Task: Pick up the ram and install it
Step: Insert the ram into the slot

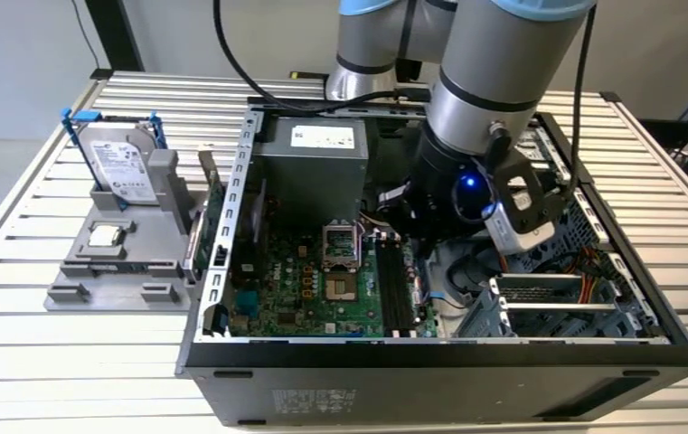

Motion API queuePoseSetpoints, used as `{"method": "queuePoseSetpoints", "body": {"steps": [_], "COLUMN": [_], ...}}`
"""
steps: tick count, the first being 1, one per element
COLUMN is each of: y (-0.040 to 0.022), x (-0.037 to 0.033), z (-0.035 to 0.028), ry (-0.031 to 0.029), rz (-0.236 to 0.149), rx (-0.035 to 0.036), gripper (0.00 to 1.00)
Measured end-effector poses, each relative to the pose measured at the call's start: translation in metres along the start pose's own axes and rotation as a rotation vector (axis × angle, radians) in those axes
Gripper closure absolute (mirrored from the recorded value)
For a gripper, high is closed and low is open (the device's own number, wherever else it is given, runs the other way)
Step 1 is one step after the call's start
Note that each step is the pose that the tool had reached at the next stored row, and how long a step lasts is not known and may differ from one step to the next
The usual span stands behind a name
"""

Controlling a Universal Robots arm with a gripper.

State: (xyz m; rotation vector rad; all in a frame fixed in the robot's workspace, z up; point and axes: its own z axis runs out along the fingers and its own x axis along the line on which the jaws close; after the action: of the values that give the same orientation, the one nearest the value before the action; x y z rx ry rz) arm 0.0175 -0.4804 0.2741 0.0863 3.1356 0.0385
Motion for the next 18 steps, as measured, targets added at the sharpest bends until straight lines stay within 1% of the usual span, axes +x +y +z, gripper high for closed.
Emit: {"method": "queuePoseSetpoints", "body": {"steps": [5, 12, 16, 18], "y": [-0.0003, -0.0008, -0.001, -0.0011], "x": [-0.0038, -0.0045, -0.0044, -0.0044], "z": [0.0091, 0.0219, 0.0291, 0.0329], "ry": [0.0, 0.0001, 0.0003, 0.0008], "rz": [0.0, -0.003, -0.014, -0.031], "rx": [0.0001, 0.0, -0.0001, -0.0001], "gripper": [1.0, 1.0, 1.0, 1.0]}}
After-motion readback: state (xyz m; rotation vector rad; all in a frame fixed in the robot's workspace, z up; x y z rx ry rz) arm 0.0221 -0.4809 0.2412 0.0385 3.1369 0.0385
